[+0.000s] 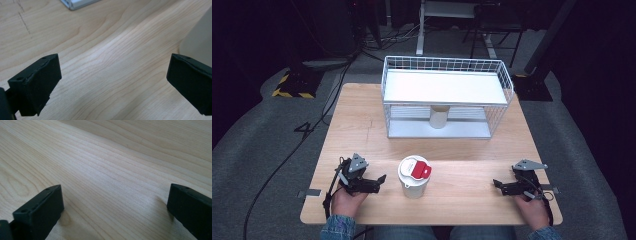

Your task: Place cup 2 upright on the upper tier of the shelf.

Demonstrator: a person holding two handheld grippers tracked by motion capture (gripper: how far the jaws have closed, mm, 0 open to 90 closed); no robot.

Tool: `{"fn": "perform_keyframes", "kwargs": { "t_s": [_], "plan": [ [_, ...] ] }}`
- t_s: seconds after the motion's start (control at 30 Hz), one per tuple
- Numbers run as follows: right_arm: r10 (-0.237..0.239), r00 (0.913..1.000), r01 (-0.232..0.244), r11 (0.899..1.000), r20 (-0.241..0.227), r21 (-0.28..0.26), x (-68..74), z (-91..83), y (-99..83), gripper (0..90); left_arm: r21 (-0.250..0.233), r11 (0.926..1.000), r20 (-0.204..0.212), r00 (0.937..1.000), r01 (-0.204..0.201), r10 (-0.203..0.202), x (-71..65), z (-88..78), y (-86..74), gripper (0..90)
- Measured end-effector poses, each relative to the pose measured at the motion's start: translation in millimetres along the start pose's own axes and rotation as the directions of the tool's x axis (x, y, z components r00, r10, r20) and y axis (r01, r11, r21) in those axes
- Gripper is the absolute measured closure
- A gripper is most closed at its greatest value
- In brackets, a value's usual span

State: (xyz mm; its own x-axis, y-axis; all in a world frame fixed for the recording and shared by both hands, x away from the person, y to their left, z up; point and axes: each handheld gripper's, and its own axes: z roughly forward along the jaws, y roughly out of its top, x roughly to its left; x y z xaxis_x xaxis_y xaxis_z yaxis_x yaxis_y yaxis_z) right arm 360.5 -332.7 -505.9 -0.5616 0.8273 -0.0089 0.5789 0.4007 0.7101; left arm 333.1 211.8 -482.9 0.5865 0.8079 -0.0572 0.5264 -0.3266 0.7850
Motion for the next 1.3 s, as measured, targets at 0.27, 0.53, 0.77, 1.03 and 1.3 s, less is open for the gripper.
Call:
{"fn": "perform_keyframes", "kwargs": {
  "t_s": [0.27,0.53,0.77,1.03,1.3],
  "plan": [
    [0.0,1.0,0.0,1.0,0.001,0.0,0.1,0.2,0.1,0.4,-0.056,0.9984,0.019,0.9998,-0.007,0.008,-16.8,-22.2,-0.6,0.4],
    [0.002,1.0,-0.002,1.0,0.002,0.0,0.2,0.5,0.4,0.3,-0.082,0.9958,0.044,0.9981,-0.04,0.044,-38.8,-37.2,1.9,0.7],
    [0.005,1.0,-0.005,1.0,0.002,-0.001,0.3,0.8,0.5,0.3,-0.126,0.9912,0.075,0.9959,-0.041,0.05,-57.1,-47.9,4.7,0.7],
    [0.006,1.0,-0.006,1.0,0.003,0.0,0.5,1.0,0.9,0.3,-0.19,0.9811,0.145,0.9874,-0.035,0.064,-74.1,-49.6,10.5,0.4],
    [0.006,1.0,-0.006,1.0,0.003,0.0,0.5,1.0,0.9,0.3,-0.255,0.9665,0.204,0.9756,-0.028,0.082,-85.4,-34.8,14.9,0.2]
  ]
}}
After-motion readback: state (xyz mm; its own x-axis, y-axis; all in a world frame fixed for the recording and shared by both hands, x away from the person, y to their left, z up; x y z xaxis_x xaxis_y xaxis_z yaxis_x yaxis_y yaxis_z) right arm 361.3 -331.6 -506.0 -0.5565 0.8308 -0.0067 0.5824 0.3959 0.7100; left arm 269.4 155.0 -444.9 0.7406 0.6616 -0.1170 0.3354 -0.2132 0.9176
